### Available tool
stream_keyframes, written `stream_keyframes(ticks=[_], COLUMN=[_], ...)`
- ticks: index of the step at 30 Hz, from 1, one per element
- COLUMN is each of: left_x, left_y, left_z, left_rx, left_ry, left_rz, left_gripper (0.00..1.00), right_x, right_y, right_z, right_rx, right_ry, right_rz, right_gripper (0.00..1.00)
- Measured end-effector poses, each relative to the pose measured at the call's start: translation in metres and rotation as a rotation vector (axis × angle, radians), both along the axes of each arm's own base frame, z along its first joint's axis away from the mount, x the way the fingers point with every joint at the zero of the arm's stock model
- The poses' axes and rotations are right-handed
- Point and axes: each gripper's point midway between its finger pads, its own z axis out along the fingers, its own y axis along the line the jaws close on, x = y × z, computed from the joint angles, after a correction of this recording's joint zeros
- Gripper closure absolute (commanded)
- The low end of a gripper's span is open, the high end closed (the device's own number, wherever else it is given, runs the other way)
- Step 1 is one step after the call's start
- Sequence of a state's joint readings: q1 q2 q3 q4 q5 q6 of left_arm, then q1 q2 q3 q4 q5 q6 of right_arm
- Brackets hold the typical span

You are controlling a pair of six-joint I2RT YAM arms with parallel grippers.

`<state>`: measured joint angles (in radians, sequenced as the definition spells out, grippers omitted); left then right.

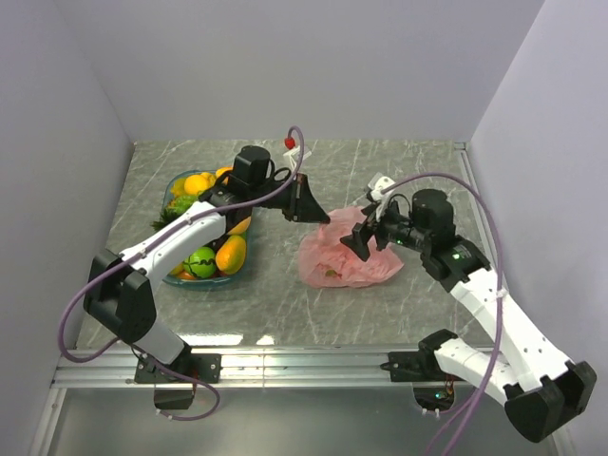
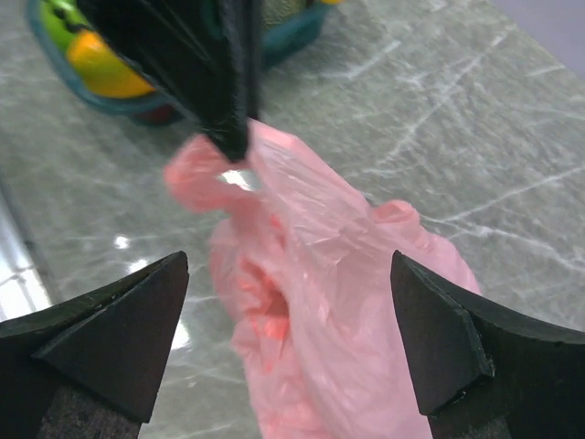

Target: Place the fake fruits into the plastic bag and tie a complex knot

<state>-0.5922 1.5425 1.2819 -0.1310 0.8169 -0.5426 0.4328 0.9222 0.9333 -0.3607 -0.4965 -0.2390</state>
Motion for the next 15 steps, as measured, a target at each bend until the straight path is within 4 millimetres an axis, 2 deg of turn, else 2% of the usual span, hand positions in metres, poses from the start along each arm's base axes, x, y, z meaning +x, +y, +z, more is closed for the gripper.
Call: stream_keyframes(ticks=[4,5,6,7,8,9,10,13,14,15], left_x=[-0.007,-0.008,-0.01,-0.011,-0.013,-0.013,-0.013,-0.007,-0.004,0.001], left_y=[-0.007,-0.008,-0.009,-0.01,-0.011,-0.011,-0.012,-0.008,-0.005,0.001], left_z=[0.014,0.017,0.023,0.027,0.032,0.035,0.037,0.038,0.039,0.042], left_rx=[-0.059,-0.074,-0.093,-0.109,-0.125,-0.138,-0.144,-0.137,-0.131,-0.128], left_ry=[0.052,0.06,0.073,0.079,0.083,0.08,0.079,0.047,0.026,-0.007], left_rz=[-0.049,-0.059,-0.071,-0.079,-0.088,-0.094,-0.094,-0.067,-0.045,-0.016], left_gripper=[1.0,1.0,1.0,1.0,1.0,0.99,0.98,0.66,0.5,0.45], right_x=[0.015,0.017,0.02,0.021,0.025,0.028,0.031,0.034,0.035,0.035], right_y=[0.003,0.004,0.003,0.004,0.004,0.004,0.003,0.0,-0.001,-0.002], right_z=[-0.03,-0.037,-0.042,-0.046,-0.049,-0.05,-0.051,-0.05,-0.047,-0.042], right_rx=[-0.076,-0.099,-0.121,-0.138,-0.158,-0.165,-0.175,-0.169,-0.162,-0.148], right_ry=[-0.038,-0.049,-0.062,-0.07,-0.084,-0.085,-0.089,-0.076,-0.075,-0.077], right_rz=[-0.031,-0.033,-0.041,-0.04,-0.043,-0.051,-0.061,-0.082,-0.086,-0.09], right_gripper=[0.02,0.05,0.13,0.44,0.6,0.82,1.0,1.0,1.0,1.0])
